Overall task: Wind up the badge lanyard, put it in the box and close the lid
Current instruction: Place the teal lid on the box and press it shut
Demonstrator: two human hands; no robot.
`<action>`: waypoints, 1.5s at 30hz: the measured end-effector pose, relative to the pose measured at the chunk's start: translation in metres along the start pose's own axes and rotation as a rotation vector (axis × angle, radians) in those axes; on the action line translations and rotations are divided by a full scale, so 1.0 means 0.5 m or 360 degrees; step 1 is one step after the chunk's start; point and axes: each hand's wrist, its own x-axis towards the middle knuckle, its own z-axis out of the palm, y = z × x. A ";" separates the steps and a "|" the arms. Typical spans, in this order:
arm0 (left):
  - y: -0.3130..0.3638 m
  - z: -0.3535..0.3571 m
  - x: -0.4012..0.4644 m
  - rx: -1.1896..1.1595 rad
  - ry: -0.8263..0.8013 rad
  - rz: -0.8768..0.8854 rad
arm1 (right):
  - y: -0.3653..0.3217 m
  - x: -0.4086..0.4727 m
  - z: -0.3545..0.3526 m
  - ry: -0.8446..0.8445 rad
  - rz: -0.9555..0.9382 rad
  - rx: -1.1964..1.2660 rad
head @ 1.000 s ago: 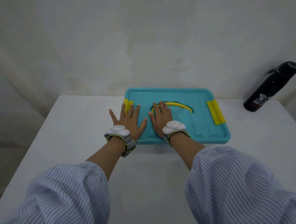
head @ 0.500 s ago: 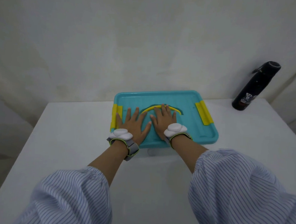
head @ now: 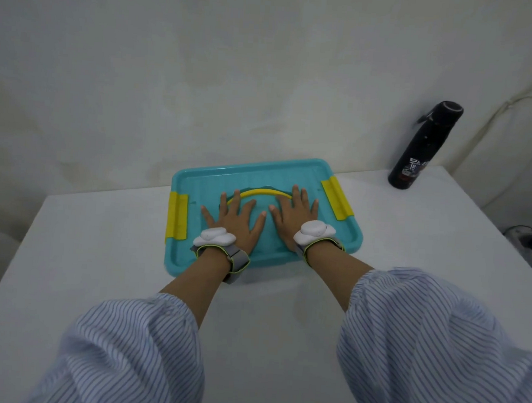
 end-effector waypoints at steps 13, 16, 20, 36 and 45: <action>-0.005 0.011 0.004 -0.0016 0.0064 -0.0106 | 0.002 0.000 0.013 0.0018 -0.0006 -0.0059; -0.007 0.009 0.003 -0.0004 0.0050 -0.0118 | 0.001 0.000 0.015 0.0014 -0.0008 -0.0107; -0.006 0.006 0.001 0.0020 0.0051 -0.0135 | 0.002 0.001 0.015 0.0008 -0.0003 -0.0110; -0.010 0.020 0.000 0.0059 0.0159 -0.0319 | 0.011 0.006 0.027 0.0081 0.0050 -0.0120; -0.001 -0.009 -0.010 0.0007 0.0050 -0.0311 | 0.008 -0.005 0.015 0.0056 0.0032 -0.0089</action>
